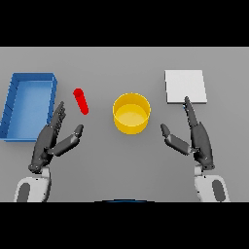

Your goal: Pick up the red beaker and tilt it to pour out 1 green nut into yellow bowl. Pick up the yellow bowl and place it on the metallic measuring scale.

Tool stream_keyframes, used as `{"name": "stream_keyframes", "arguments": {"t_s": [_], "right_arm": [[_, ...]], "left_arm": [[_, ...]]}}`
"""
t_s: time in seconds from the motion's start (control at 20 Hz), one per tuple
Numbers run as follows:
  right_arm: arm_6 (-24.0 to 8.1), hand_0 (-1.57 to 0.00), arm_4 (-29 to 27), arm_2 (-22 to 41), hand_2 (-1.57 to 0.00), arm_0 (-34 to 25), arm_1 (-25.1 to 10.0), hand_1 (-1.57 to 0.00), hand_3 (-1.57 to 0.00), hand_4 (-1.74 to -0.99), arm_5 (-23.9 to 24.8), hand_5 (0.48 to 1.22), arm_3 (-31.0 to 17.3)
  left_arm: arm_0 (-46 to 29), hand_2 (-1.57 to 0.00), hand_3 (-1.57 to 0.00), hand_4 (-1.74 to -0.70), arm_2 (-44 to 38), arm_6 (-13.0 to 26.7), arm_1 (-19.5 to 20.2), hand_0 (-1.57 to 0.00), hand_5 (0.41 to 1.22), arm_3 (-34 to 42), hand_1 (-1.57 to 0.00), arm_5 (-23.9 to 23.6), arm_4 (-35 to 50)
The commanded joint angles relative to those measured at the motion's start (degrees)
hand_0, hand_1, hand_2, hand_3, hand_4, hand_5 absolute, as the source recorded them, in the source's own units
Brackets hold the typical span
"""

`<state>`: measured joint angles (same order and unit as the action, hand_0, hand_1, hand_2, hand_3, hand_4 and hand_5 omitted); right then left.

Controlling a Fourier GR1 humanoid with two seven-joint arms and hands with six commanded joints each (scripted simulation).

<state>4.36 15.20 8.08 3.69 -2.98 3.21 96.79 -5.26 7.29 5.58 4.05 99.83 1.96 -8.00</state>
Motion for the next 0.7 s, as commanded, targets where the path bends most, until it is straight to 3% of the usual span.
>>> {"name": "stream_keyframes", "arguments": {"t_s": [0.0,0.25,0.65], "right_arm": [[0.99,0.00,-0.37,-0.23,0.00,0.11,-0.16,0.00,0.00,-1.163,-0.22,0.624,-0.58],[1.23,0.00,-3.07,-0.89,0.00,0.15,-0.16,0.00,0.00,-1.215,-1.88,0.628,0.11],[0.75,0.00,-3.13,-1.10,0.00,0.10,-0.61,0.00,0.00,-1.218,-2.22,0.626,-0.13]], "left_arm": [[0.47,0.00,0.00,-1.14,-0.55,-0.53,-0.02,0.00,0.648,-1.54,0.00,0.05,0.33],[9.15,0.00,0.00,-1.18,-3.90,-1.88,0.32,0.00,0.650,-13.13,0.00,0.20,1.12],[20.97,0.00,0.00,-1.20,-6.02,-7.03,0.13,0.00,0.646,-28.60,0.00,0.37,-0.05]]}}
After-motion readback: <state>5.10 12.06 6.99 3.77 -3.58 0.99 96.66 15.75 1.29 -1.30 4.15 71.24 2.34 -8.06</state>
